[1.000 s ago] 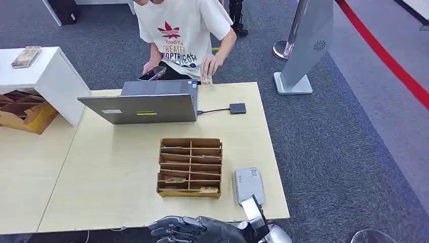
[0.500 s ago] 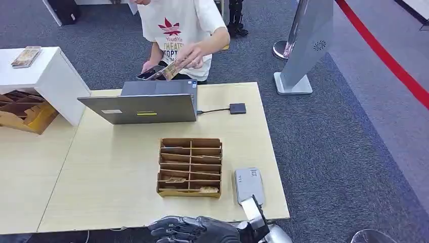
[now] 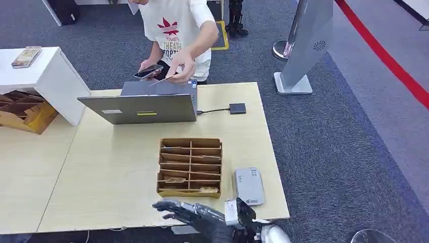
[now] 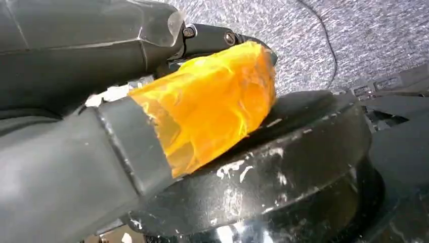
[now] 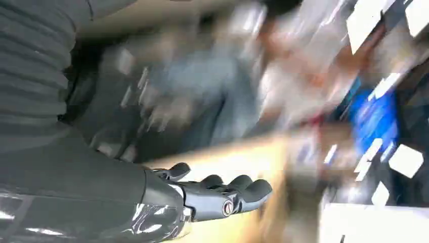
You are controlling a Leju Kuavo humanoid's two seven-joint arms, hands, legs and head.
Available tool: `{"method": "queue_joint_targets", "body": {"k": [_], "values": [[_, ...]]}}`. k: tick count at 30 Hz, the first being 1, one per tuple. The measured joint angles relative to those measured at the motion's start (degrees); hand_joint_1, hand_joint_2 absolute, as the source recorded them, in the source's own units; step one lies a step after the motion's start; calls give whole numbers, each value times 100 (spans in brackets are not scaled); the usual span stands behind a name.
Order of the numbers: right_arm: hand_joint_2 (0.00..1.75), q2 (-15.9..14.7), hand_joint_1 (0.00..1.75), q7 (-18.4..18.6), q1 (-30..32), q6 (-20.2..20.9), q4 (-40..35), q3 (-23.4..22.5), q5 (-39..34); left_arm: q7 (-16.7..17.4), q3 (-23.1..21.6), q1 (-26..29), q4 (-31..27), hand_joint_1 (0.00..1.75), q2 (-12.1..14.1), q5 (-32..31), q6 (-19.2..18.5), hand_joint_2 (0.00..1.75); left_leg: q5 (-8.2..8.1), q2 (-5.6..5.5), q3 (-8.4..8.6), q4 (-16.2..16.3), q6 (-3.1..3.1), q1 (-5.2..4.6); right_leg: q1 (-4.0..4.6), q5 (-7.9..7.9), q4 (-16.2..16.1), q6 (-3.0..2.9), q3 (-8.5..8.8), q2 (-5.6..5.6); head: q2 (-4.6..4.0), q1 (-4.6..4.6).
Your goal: Pass the card to the sensor for recognition and then transmit it.
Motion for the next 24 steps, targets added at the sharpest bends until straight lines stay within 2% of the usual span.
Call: {"method": "queue_joint_targets", "body": {"k": [2, 4, 6, 8, 11, 15, 20, 24], "values": [[175, 83, 0, -70, -110, -959, -164, -66, 1053, -18, 4, 16, 0, 0, -13, 44, 2, 0, 1, 0, 0, 0, 0, 0, 0, 0, 0, 0, 0, 0, 0, 0], [175, 208, 0, -67, -219, -1745, -387, -100, 2063, -26, 4, 20, 0, 0, -15, 48, -4, 0, 1, 1, 1, 0, 0, 0, 0, 1, 1, -1, 0, 1, 0, -2], [175, 330, 0, -28, -339, -2473, -592, -103, 3026, -24, 4, 19, 4, 0, -20, 26, -11, 0, 3, -1, 1, 0, 1, 0, 0, 1, 1, -1, 0, 0, 0, 0], [175, 424, 0, 59, -434, -3010, -767, -105, 3778, -2, 4, 17, 22, 0, -31, -31, -15, 0, 3, -1, 1, 0, 1, 0, 0, 1, 1, -1, 0, 0, 0, 0], [175, 537, 0, 205, -572, -3579, -946, -105, 4767, 63, 4, 6, 31, 0, -35, -153, -24, 0, 2, -1, 0, 0, 1, 0, 0, 1, 1, -1, 0, 0, 0, 0], [175, 653, 0, 424, -812, -4081, -1001, -103, 5869, 144, 4, -17, 31, 0, -33, -293, -44, 0, 2, -2, 1, 0, 2, -1, -1, 1, 1, -1, 0, 0, 0, 0], [175, 771, 0, 621, -1138, -4561, -953, -105, 6827, 234, -2, -44, 31, 0, -33, -446, -55, 0, 4, -3, 2, 0, 0, 0, -1, 2, 1, -1, 1, 0, 0, 0], [175, 815, 0, 803, -1433, -4660, -789, -103, 7423, 295, -2, -63, 31, 0, -31, -623, -66, 0, 4, -3, 2, 0, 0, 0, -1, 3, 2, -1, 1, 0, 0, 0]]}}
